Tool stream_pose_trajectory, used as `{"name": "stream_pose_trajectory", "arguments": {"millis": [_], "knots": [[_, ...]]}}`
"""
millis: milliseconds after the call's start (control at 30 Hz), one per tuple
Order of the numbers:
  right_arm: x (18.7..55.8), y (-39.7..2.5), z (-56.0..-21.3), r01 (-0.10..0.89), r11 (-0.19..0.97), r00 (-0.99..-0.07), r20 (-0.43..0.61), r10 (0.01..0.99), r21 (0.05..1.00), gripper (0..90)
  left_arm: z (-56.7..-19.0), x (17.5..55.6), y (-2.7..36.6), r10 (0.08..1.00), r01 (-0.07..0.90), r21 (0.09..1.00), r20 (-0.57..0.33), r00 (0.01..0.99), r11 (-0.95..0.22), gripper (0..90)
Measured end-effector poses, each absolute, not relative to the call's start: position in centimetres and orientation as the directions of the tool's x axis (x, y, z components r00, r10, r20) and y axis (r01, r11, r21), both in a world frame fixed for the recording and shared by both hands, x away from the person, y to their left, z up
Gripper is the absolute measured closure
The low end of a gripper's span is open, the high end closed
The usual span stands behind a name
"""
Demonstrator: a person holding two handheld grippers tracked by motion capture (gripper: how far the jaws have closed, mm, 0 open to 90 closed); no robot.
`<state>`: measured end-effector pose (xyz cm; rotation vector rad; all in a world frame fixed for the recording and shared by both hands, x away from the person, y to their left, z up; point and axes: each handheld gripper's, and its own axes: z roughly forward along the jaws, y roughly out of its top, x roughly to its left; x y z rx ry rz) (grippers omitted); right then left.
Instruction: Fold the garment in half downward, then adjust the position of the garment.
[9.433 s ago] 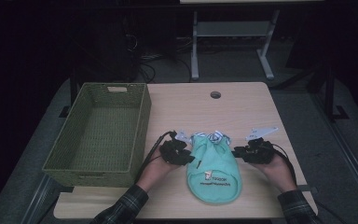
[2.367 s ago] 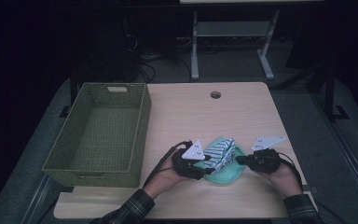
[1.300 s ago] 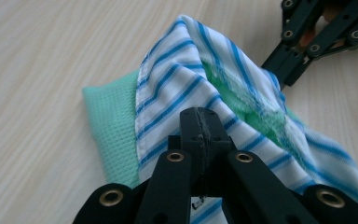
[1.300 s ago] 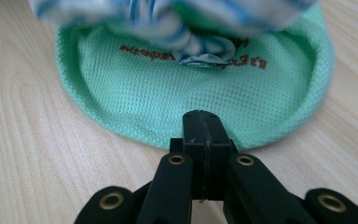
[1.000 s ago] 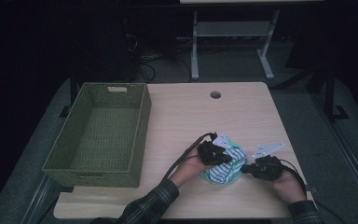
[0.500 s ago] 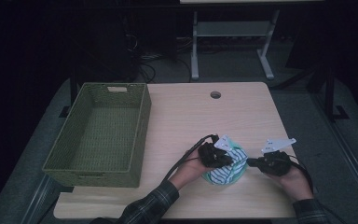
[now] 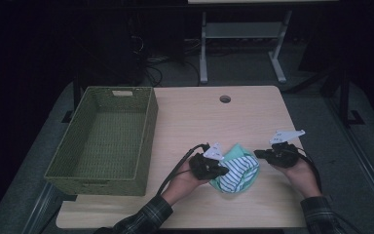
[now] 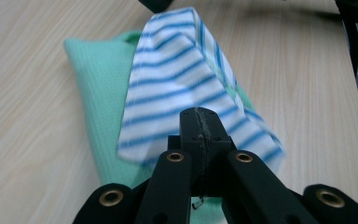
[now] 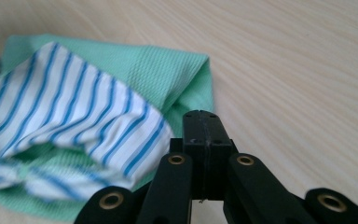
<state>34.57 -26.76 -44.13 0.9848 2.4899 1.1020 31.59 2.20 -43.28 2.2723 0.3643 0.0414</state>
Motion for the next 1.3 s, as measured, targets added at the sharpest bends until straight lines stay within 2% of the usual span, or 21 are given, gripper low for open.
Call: {"name": "stream_pose_trajectory", "arguments": {"millis": [333, 567, 867, 1300], "knots": [[36.2, -26.4, -45.3, 0.524, 0.488, -0.717, 0.051, 0.696, 0.698, 89.9, -44.7, 29.4, 3.0, 0.259, 0.265, 0.687, -0.115, 0.959, -0.677, 89.5], [36.3, -26.2, -46.0, 0.535, 0.51, -0.725, 0.057, 0.686, 0.674, 89.9, -45.5, 29.6, 2.7, 0.264, 0.281, 0.658, -0.128, 0.956, -0.699, 89.4], [35.6, -26.1, -46.3, 0.542, 0.52, -0.739, 0.079, 0.669, 0.66, 89.9, -45.8, 30.3, 3.2, 0.301, 0.288, 0.628, -0.09, 0.949, -0.723, 89.4], [33.7, -25.9, -46.3, 0.536, 0.54, -0.756, 0.084, 0.649, 0.649, 89.9, -45.9, 32.0, 4.4, 0.371, 0.344, 0.63, -0.094, 0.924, -0.697, 89.4]]}}
